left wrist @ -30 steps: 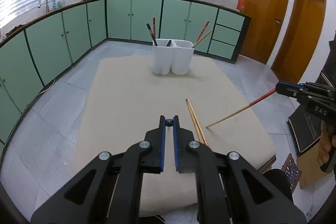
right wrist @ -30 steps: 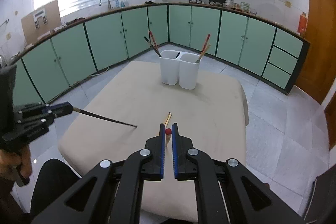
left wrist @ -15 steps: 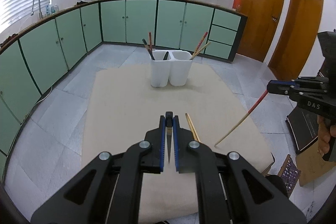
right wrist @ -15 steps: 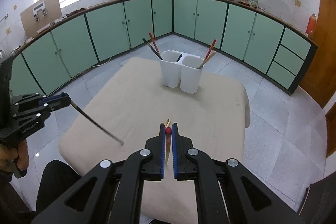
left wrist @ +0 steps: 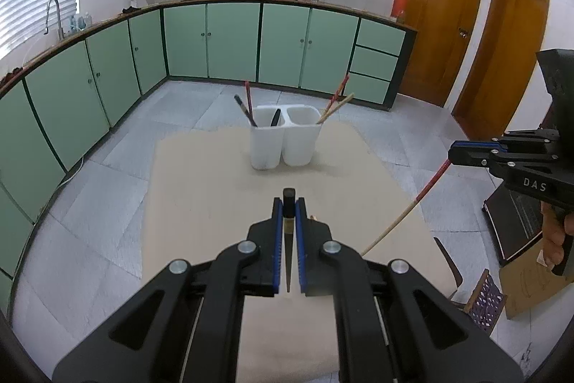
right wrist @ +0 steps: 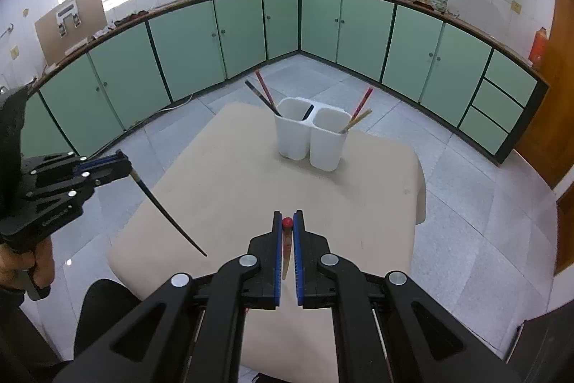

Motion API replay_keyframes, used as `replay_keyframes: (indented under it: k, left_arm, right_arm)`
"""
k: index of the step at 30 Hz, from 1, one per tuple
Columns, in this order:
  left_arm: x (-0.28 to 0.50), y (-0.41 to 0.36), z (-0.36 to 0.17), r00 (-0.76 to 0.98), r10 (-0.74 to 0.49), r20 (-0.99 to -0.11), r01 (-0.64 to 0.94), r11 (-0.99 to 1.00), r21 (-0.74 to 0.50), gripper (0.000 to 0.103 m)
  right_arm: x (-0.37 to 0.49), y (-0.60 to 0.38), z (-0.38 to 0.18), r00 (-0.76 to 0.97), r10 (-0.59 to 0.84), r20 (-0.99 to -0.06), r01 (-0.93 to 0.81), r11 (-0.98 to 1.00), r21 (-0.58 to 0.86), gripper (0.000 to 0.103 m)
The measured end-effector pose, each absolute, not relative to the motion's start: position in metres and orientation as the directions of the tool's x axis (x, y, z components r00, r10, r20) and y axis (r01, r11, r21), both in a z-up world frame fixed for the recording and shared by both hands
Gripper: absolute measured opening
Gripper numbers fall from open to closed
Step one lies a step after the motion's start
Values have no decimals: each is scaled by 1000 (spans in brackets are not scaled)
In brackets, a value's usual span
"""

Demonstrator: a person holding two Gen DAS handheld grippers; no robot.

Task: Organize utensils
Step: 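Lift both chopsticks and carry them toward the white cup holder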

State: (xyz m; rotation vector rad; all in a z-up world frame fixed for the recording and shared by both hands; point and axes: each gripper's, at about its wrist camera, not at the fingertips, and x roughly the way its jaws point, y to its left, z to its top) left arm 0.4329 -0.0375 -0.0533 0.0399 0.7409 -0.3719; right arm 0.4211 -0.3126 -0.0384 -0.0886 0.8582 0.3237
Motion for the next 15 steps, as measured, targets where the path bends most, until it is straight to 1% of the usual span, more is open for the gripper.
replay_keyframes:
  k: [9,15]
  left_arm:
    - [457,-50,-20,699,-310,-645,351,934,-68,6]
    - [480,-57,0,713,-316,-626,346,935,-78,6]
  right_arm:
    - [443,-315,-6,616,233,-753,-309,950,42,6]
    - [462,-316,16,622,238,-746,-301,952,52,6]
